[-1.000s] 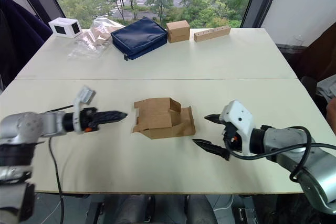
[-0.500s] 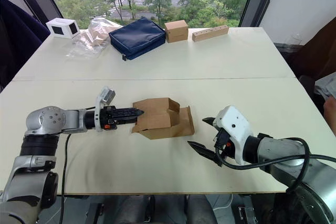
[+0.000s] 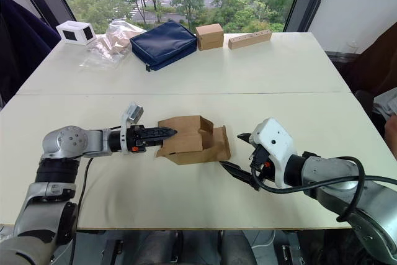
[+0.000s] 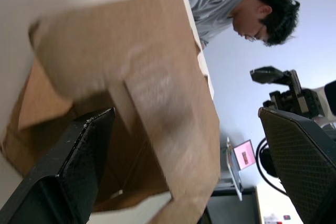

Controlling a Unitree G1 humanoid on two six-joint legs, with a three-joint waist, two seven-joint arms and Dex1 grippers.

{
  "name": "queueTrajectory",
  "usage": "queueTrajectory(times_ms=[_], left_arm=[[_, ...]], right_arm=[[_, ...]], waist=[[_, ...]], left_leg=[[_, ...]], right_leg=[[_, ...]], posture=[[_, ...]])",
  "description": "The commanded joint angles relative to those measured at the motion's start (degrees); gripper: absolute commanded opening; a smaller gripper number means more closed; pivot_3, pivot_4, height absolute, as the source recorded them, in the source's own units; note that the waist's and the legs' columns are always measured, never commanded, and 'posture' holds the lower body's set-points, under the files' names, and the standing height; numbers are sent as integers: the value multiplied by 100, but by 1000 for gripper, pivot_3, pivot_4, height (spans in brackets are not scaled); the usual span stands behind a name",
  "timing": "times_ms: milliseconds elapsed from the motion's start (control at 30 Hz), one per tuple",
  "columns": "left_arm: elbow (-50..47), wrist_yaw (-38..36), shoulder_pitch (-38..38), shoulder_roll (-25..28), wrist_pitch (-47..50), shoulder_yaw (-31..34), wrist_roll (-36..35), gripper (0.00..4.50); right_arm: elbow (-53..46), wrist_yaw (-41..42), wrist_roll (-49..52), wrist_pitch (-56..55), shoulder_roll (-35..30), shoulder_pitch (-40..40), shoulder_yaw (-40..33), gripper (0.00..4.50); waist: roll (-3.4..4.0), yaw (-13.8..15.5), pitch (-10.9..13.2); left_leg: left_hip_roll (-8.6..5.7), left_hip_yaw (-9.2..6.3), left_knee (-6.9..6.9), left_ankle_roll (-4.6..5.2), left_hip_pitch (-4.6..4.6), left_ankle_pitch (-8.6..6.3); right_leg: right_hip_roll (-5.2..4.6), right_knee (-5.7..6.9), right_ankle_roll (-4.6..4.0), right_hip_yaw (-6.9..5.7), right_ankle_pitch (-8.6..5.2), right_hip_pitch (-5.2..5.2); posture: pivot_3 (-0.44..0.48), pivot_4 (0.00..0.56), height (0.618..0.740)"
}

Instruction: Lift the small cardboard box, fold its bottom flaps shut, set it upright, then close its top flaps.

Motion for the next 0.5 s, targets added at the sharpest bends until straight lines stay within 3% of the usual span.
queueTrajectory(times_ms=[33, 133, 233, 500], left_arm=[[129, -158, -162, -79, -152, -121, 74, 4500], [229, -291, -233, -121, -210, -248, 132, 4500], [423, -338, -324, -158, -333, -266, 219, 3817], [426, -585, -336, -127, -474, -408, 323, 826]], right_arm=[[-116, -57, 62, -75, -18, 15, -106, 4304], [-156, -119, 74, -75, 0, 42, -99, 4304], [-185, -173, 81, -77, 5, 73, -100, 4500], [-161, -146, 23, -157, -10, 179, -59, 4500]], waist=[[0, -1, 0], [0, -1, 0], [0, -5, 0], [0, -3, 0]], left_leg=[[0, 0, 0, 0, 0, 0], [0, -1, 0, 0, 0, 0], [0, 0, 0, 0, 0, 0], [0, 0, 0, 0, 0, 0]], right_leg=[[1, 0, 0, 0, 0, 0], [1, 0, 0, 0, 0, -1], [2, 0, 0, 0, 0, -1], [3, 0, 0, 0, 0, 0]], posture=[[0, 150, 740], [0, 150, 740], [0, 150, 740], [0, 150, 740]])
